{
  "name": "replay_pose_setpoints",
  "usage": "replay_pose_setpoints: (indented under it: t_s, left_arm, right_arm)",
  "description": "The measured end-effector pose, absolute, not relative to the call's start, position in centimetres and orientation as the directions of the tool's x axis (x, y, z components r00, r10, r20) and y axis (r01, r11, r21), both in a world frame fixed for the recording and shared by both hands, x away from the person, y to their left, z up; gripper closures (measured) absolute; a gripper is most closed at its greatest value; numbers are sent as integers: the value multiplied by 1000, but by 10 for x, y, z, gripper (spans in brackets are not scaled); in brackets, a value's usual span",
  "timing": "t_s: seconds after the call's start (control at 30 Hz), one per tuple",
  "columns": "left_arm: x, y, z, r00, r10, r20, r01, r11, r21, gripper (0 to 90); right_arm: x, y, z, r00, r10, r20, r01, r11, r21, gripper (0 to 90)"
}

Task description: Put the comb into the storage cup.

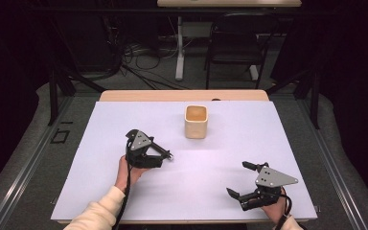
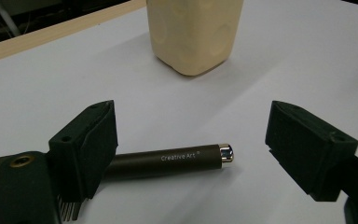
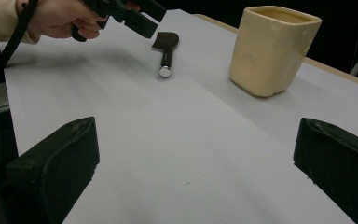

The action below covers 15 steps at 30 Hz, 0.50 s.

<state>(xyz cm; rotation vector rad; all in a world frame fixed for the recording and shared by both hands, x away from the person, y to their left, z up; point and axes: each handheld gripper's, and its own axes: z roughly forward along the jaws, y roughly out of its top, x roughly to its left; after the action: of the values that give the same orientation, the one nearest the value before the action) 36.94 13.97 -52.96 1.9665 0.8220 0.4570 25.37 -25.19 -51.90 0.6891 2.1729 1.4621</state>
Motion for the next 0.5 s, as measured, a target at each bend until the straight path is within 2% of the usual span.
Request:
replay_pose_setpoints:
  t_s: [0.1,0.13,0.2,0.23,0.27,0.3,0.33,0.5]
  left_arm:
    - [373,137,-531,708,706,-12,368,-355,859,325]
    - [374,136,-532,711,703,-19,374,-354,857,404]
    - [375,134,-533,709,705,-21,379,-355,855,507]
    - [376,134,-533,717,697,-31,384,-357,851,507]
    - [378,132,-534,714,699,-32,392,-362,846,608]
    - [378,132,-534,714,699,-32,392,-362,846,649]
    - [379,132,-535,716,697,-44,399,-357,845,649]
    - [383,128,-537,721,691,-60,417,-363,833,847]
  right_arm:
    - [254,-252,-519,-785,615,-76,160,320,934,0]
    - [254,-252,-519,-784,616,-75,164,322,932,0]
    - [254,-252,-519,-784,616,-75,164,323,932,0]
    - [254,-252,-519,-784,616,-75,166,324,931,0]
    - [254,-252,-519,-785,615,-76,163,324,932,0]
    - [254,-252,-519,-785,615,-76,163,324,932,0]
    - [254,-252,-519,-785,615,-76,164,325,931,0]
    - [253,-251,-519,-786,613,-76,167,329,930,0]
